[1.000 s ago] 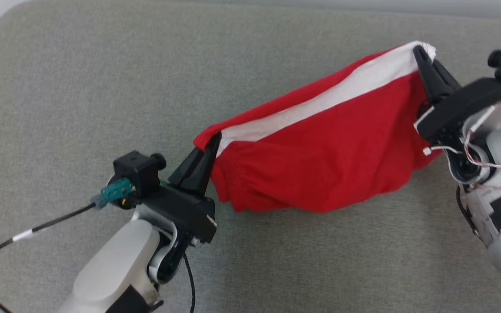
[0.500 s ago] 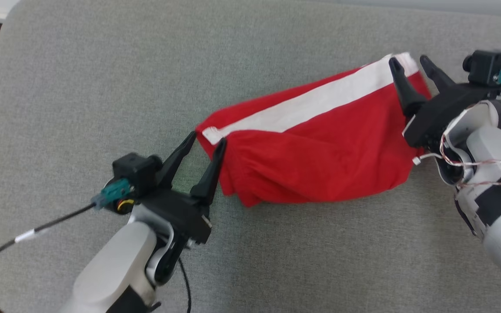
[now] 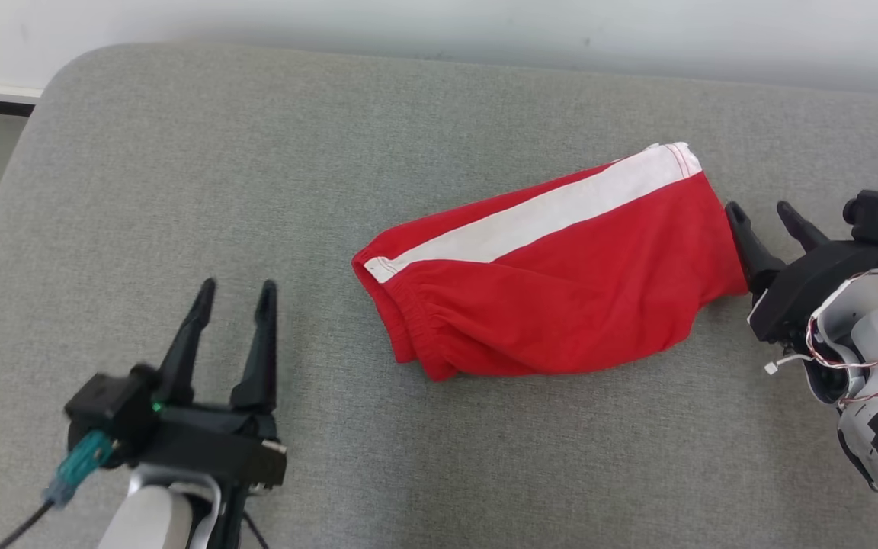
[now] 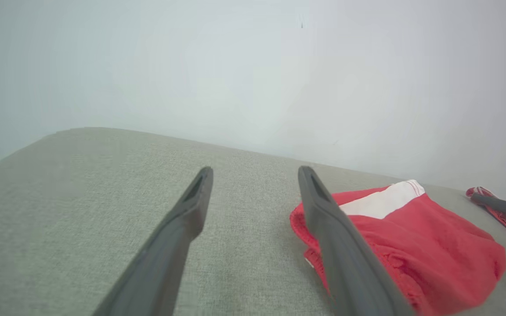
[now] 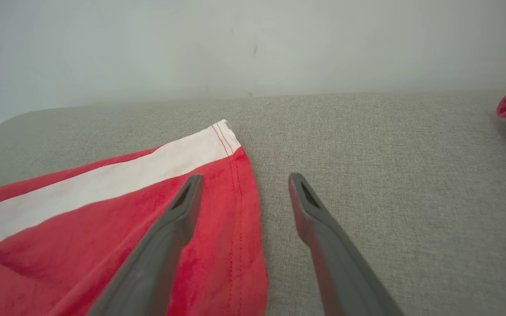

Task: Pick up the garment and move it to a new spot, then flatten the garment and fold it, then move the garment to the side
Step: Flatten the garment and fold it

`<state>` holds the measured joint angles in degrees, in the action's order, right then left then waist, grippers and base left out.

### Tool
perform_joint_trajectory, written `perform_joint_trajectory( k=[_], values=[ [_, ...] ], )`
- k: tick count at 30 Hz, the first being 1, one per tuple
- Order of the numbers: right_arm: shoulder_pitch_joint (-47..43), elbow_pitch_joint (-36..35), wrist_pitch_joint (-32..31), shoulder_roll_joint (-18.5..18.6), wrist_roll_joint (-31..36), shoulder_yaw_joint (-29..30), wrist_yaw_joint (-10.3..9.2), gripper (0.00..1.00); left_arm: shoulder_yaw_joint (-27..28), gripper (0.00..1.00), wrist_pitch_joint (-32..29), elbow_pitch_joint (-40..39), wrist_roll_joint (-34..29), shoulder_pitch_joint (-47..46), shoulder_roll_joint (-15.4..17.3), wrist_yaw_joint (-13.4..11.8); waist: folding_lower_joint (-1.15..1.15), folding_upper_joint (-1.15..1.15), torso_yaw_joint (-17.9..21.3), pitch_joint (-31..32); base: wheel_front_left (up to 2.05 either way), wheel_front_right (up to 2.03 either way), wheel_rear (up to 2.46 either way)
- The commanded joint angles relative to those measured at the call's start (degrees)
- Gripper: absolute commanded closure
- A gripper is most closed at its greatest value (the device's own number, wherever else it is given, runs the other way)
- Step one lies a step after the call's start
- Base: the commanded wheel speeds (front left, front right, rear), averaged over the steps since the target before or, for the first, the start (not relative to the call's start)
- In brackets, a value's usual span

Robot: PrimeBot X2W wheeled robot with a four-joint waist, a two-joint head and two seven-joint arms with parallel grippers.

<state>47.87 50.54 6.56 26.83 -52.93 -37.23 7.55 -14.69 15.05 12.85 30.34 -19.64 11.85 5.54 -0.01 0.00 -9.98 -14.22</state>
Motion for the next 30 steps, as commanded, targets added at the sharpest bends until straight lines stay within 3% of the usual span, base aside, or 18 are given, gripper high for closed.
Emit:
perform_joint_trajectory(
  k=[1, 9, 18, 19, 20, 21, 22, 30],
  values=[
    [-0.9, 0.6, 0.0, -0.3, -0.5, -0.3, -0.15, 0.0, 2.6, 0.0, 0.2, -1.9, -2.5, 2.3, -1.0, 0.0, 0.01, 0.0, -0.4, 0.3, 0.0, 0.0, 0.0],
    [-0.6, 5.9, -0.2, -1.3, -1.9, -1.4, -0.15, 0.0, 11.2, 0.0, 0.2, -8.5, -15.4, 10.0, -6.7, 0.2, 0.01, 0.0, -2.2, 0.1, 0.0, 0.0, 0.0],
    [-0.2, 11.3, -1.5, -3.0, -3.0, -2.7, -0.15, 0.0, 13.4, 0.0, 0.2, -8.0, -18.0, 12.3, -8.8, 1.5, 0.01, 0.0, -4.0, 0.0, 0.0, 0.0, 0.0],
    [-0.3, 11.7, -2.0, -3.3, -3.2, -3.0, -0.15, 0.05, 13.1, 0.0, 0.2, -7.8, -18.2, 12.3, -8.8, 1.5, 0.01, 0.0, -4.2, 0.0, 0.0, 0.0, 0.0],
    [-0.5, 12.0, -2.3, -3.7, -3.3, -3.2, -0.15, 0.56, 13.0, 0.0, 0.2, -7.7, -18.3, 12.3, -8.8, 1.6, 0.01, 0.0, -4.3, 0.0, 0.0, 0.0, 0.0],
    [-0.6, 12.0, -2.5, -4.0, -3.4, -3.5, -0.15, 0.69, 13.0, 0.0, 0.2, -7.6, -18.2, 12.1, -8.9, 1.7, 0.01, 0.0, -4.4, 0.1, 0.0, 0.0, 0.0],
    [-0.7, 12.2, -2.5, -4.2, -3.5, -3.7, -0.15, 1.0, 12.9, 0.0, 0.2, -7.5, -18.2, 12.1, -8.9, 1.7, 0.01, 0.0, -4.4, 0.2, 0.0, 0.0, 0.0],
    [-2.8, 9.1, 1.3, -4.4, -6.2, -3.8, -0.15, 1.0, 13.3, 0.0, 0.2, -6.9, -17.1, 13.4, -9.0, 1.9, 0.01, 0.0, -2.6, 2.8, 0.0, 0.0, 0.0]
  ],
)
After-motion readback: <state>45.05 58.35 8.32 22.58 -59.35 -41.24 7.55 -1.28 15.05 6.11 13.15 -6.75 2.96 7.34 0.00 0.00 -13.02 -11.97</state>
